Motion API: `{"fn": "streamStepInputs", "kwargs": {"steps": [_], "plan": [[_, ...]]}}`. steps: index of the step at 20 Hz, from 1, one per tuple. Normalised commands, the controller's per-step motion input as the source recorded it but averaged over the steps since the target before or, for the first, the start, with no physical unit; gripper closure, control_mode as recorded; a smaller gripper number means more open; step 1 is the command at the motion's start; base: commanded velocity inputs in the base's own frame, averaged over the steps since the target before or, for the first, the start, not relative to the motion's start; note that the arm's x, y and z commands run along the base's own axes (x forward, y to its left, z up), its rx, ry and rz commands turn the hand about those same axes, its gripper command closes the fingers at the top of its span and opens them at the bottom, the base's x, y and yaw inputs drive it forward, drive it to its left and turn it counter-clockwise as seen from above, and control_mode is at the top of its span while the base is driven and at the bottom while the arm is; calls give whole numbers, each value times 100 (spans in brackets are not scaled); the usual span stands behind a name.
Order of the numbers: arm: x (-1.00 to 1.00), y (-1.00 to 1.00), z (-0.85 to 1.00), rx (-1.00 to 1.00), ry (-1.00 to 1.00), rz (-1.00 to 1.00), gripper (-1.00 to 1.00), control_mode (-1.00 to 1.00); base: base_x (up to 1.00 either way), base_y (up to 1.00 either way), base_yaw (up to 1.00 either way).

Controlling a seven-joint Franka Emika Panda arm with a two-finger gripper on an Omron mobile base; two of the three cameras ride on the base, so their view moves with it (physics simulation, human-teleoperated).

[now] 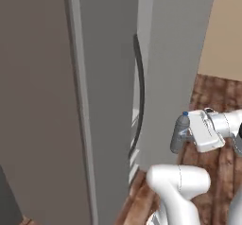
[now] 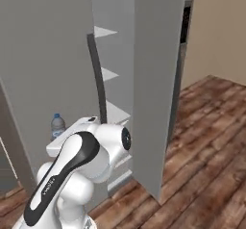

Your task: Take the bottled waters from the counter and place them in the freezer to freeze. Close the freezer door after placing the bottles.

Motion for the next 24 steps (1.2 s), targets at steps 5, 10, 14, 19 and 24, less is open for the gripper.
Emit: {"fn": "streamStepInputs", "kwargs": {"steps": [5, 10, 14, 19, 24], "plan": [[0, 0, 0, 0, 0, 0, 100, 100, 0, -56, 68], [0, 0, 0, 0, 0, 0, 100, 100, 0, -63, 66], [0, 0, 0, 0, 0, 0, 100, 100, 0, -75, 60], [0, 0, 0, 0, 0, 0, 100, 100, -9, -85, 37], [0, 0, 0, 0, 0, 0, 100, 100, -6, -79, 13]]}}
